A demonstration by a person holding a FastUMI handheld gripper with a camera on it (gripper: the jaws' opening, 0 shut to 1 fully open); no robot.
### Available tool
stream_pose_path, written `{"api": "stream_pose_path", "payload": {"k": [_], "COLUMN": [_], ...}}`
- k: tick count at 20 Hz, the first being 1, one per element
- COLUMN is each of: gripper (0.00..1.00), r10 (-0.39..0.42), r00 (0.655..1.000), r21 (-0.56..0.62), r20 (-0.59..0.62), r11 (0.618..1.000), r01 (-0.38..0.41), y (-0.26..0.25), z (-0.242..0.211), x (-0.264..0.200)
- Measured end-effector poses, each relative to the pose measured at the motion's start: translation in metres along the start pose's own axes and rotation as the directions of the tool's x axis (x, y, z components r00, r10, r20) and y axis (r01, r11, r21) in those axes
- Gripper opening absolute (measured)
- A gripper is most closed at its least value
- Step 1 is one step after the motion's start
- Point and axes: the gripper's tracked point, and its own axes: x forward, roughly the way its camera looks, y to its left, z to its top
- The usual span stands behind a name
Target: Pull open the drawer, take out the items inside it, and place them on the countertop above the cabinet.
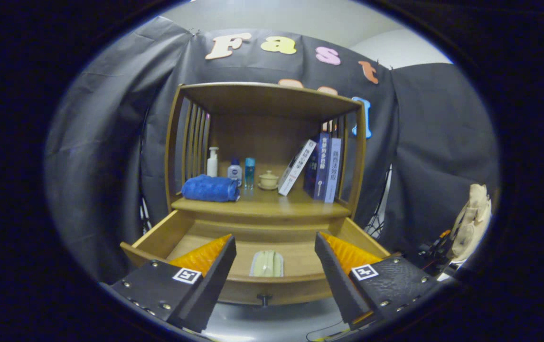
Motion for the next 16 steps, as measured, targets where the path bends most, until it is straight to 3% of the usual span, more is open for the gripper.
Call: {"api": "stream_pose_path", "payload": {"k": [5, 9, 16], "gripper": [0.99, 0.99, 0.99], "r10": [-0.004, -0.055, -0.036], "r00": [1.0, 0.998, 0.971], "r21": [-0.002, -0.036, -0.074], "r20": [-0.021, -0.027, -0.235], "r11": [1.0, 0.998, 0.997], "r01": [0.004, 0.054, 0.019], "y": [0.021, 0.018, 0.02], "z": [0.015, 0.024, -0.037], "x": [0.028, 0.048, 0.095]}}
